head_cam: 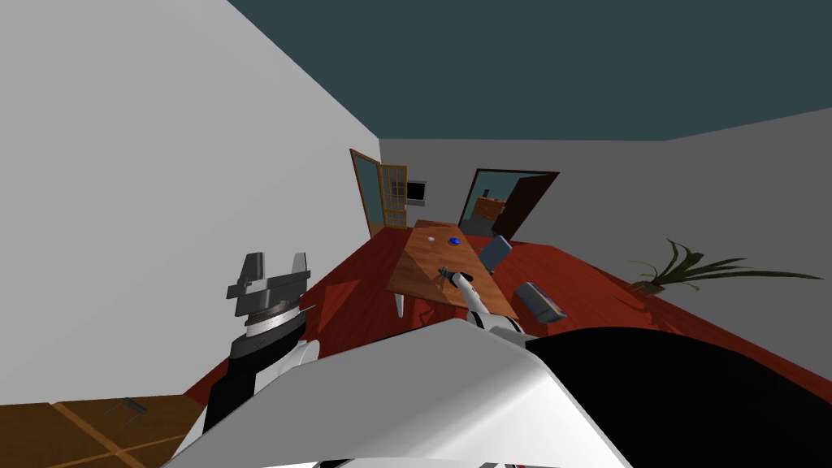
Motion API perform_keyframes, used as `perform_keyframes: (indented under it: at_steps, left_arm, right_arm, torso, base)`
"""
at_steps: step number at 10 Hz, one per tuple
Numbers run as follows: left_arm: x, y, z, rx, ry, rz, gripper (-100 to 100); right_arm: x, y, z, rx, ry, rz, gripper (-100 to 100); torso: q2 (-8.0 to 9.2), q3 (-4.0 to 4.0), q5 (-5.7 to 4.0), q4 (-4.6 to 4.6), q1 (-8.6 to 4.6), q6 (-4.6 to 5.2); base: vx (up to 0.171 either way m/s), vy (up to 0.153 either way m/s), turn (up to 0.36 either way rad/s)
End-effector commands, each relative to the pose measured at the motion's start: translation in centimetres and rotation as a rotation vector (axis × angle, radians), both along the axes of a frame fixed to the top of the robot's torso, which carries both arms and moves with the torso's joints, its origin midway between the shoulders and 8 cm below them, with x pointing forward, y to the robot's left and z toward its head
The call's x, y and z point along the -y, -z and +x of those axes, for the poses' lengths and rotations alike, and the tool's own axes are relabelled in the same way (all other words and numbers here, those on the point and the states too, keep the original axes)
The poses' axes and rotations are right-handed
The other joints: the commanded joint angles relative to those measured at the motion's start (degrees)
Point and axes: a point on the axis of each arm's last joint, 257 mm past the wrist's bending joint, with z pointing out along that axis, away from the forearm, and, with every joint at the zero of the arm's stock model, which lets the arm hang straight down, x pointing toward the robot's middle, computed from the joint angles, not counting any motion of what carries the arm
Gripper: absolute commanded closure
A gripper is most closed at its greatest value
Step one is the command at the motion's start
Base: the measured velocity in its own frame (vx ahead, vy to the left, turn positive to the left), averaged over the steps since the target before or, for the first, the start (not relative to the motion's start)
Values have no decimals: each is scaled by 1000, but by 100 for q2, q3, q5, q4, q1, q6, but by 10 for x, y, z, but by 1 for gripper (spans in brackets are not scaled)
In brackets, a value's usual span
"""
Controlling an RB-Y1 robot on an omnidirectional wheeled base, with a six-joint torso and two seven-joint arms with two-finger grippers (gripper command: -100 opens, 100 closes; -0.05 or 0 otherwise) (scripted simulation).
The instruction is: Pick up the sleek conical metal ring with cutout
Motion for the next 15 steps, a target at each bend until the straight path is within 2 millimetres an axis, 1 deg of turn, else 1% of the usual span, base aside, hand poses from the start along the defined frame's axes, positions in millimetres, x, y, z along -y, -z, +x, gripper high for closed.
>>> perform_keyframes:
  at_steps: [1, 2, 3, 4, 7, 8, 9, 10, 11, 12, 13, 14, 15]
  left_arm:
    - [0, 0, 0, 0, 0, 0, 0]
    - [0, 0, 0, 0, 0, 0, 0]
    - [0, 0, 0, 0, 0, 0, 0]
    - [0, 0, 0, 0, 0, 0, 0]
    - [0, 0, 0, 0, 0, 0, 0]
    - [0, 0, 0, 0, 0, 0, 0]
    - [0, 0, 0, 0, 0, 0, 0]
    - [0, 0, 0, 0, 0, 0, 0]
    - [0, 0, 0, 0, 0, 0, 0]
    - [0, 0, 0, 0, 0, 0, 0]
    - [0, 0, 0, 0, 0, 0, 0]
    - [0, 0, 0, 0, 0, 0, 0]
    - [0, 0, 0, 0, 0, 0, 0]
  right_arm:
    - [9, -2, 4, 11, 20, 6, -100]
    - [7, 2, 1, 2, 10, 2, -100]
    - [7, 2, 1, 2, 5, -5, -100]
    - [16, -1, 6, 14, 29, 7, -100]
    - [14, 4, 3, 4, 14, -6, -100]
    - [23, -2, 8, 20, 41, 3, -100]
    - [21, 5, 4, 8, 41, 11, -100]
    - [21, 5, 4, 6, 25, -6, -100]
    - [28, 1, 8, 19, 56, 11, -100]
    - [26, 6, 4, 10, 55, 15, -100]
    - [26, 6, 4, 7, 36, -7, -100]
    - [33, 4, 7, 18, 70, 14, -100]
    - [32, 7, 5, 7, 50, -7, -100]
  torso:
    - [0, 0, 0, 0, 0, 0]
    - [0, 0, 1, 1, 1, -2]
    - [1, 1, 0, 0, 0, 0]
    - [0, 0, 0, 0, 0, 0]
    - [-1, -1, 0, 0, 1, 0]
    - [-2, -1, 0, -1, 2, 0]
    - [-1, 0, 1, 0, 2, -3]
    - [0, 0, 0, 0, 0, 0]
    - [-1, -1, 0, 0, 0, 1]
    - [1, 0, 0, 0, 1, -2]
    - [1, 0, 0, 0, 1, 0]
    - [-1, 0, 0, 0, 1, 1]
    - [0, 0, 0, 0, 1, -2]
  base:
    - [-14, 0, 79]
    - [-14, -5, 42]
    - [-7, -4, -6]
    - [-14, -3, 72]
    - [-7, -3, 17]
    - [-13, 0, 90]
    - [-13, -6, 47]
    - [-6, -4, -9]
    - [-15, -3, 59]
    - [-14, -4, 55]
    - [-6, -2, 2]
    - [-14, -2, 78]
    - [-13, -4, 47]
